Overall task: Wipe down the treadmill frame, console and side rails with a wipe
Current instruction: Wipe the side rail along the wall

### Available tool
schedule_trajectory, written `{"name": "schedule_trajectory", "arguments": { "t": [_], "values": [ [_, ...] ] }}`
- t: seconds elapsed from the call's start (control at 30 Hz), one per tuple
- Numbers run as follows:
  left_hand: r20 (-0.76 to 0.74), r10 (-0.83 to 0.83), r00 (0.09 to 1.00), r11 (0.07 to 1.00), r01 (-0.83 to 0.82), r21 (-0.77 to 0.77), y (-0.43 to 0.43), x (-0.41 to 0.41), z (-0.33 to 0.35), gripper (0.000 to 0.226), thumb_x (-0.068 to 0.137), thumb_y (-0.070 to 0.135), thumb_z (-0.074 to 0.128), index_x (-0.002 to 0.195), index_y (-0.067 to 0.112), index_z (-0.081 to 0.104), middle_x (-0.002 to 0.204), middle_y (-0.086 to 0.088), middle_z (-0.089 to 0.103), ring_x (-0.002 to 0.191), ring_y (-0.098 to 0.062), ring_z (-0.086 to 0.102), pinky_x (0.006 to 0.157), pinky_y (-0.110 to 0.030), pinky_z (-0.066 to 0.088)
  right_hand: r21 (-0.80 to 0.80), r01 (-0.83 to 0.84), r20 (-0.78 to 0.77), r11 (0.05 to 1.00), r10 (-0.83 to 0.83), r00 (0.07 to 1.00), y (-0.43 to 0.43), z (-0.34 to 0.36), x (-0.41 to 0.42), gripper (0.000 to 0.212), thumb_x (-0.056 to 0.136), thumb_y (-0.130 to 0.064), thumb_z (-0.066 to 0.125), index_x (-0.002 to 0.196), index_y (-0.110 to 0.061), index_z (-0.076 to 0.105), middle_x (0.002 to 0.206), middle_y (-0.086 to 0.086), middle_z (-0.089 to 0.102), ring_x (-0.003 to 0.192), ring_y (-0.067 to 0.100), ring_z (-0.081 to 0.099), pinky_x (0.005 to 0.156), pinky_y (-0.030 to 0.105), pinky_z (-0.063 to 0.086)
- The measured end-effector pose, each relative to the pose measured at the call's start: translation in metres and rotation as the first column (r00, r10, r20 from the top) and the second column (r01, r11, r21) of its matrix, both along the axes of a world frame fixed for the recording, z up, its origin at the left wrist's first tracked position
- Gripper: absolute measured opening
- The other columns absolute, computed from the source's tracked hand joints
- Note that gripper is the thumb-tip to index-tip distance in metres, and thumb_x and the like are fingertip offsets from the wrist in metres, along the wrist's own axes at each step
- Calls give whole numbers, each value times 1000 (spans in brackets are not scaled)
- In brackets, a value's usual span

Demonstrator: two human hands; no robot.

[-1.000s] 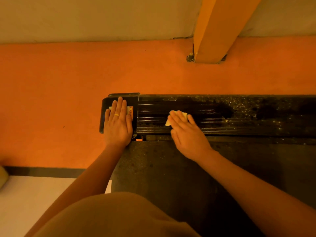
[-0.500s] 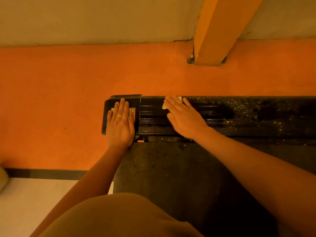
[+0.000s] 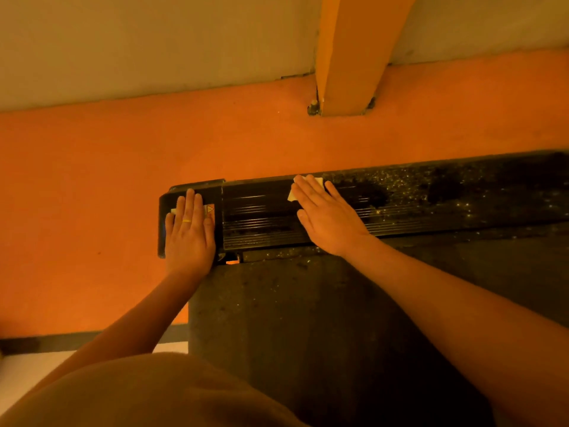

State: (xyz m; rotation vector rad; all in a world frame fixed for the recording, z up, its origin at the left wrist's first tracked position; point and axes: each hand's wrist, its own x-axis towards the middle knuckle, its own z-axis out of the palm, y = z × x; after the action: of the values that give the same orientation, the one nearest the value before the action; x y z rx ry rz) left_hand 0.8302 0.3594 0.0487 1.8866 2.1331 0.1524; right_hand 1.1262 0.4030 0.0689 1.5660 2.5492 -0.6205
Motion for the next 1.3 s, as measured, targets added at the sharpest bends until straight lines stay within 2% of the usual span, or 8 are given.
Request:
{"name": "schedule_trajectory", "arguments": {
  "t": [0.2,0.37,0.57,0.77,0.9,1.07,1.17,1.3],
  "values": [
    [84,-199,976,966,210,-150,16,15,36,58,110,33,26,160,8,13,168,-6,2,155,-21,-2,125,-49,6,-28,62,54,998,-60,997,-4,5,39,58,108,-37,17,160,-18,-2,167,-2,-10,152,14,-13,124,38,-8],
    [71,-505,860,820,504,-271,42,78,66,66,105,44,18,161,11,6,168,-6,-2,155,-19,-4,125,-42,3,-38,142,12,989,-141,990,0,3,32,58,109,-36,17,160,-15,0,167,0,-9,153,15,-13,124,39,-7],
    [17,-670,743,675,617,-404,62,109,80,63,109,38,24,160,14,-4,168,-3,-12,154,-17,-10,126,-41,1,-25,154,6,988,-154,988,-66,5,42,64,101,-40,0,160,-15,2,167,2,-7,153,18,-9,124,40,-4],
    [-81,-632,771,717,542,-439,66,122,70,64,109,39,23,160,11,-3,168,-7,-11,155,-21,-8,124,-39,1,-46,178,0,983,-178,984,-28,8,46,58,108,-37,11,159,-14,-2,167,2,-11,153,17,-12,124,39,-8],
    [-19,-356,934,892,334,-305,40,163,41,63,109,38,22,160,10,-1,168,-6,-9,155,-21,-9,124,-45,3,-39,179,2,983,-179,984,3,8,46,59,109,-36,17,159,-11,0,167,4,-10,153,18,-12,123,39,-8],
    [-85,-175,981,978,164,-125,20,184,13,61,108,38,17,161,12,1,169,-4,-7,155,-19,-10,125,-45,-3,30,134,-24,991,-133,991,-56,1,55,59,108,-34,24,159,-11,4,167,5,-5,154,20,-7,123,38,-6],
    [-104,-152,983,987,145,-74,18,186,6,61,107,38,17,161,12,4,169,-4,-3,155,-19,-6,125,-45,-2,94,99,-17,991,-98,995,-84,-3,67,64,101,-16,44,158,-10,16,166,7,9,154,22,6,121,37,-1],
    [-110,-138,984,990,133,-48,17,186,2,62,106,40,14,161,13,6,169,-3,-2,155,-19,-5,126,-47,1,59,-19,-19,998,20,1000,-82,5,81,70,98,1,39,158,-11,6,167,7,0,154,22,-2,120,33,-8]
  ]
}}
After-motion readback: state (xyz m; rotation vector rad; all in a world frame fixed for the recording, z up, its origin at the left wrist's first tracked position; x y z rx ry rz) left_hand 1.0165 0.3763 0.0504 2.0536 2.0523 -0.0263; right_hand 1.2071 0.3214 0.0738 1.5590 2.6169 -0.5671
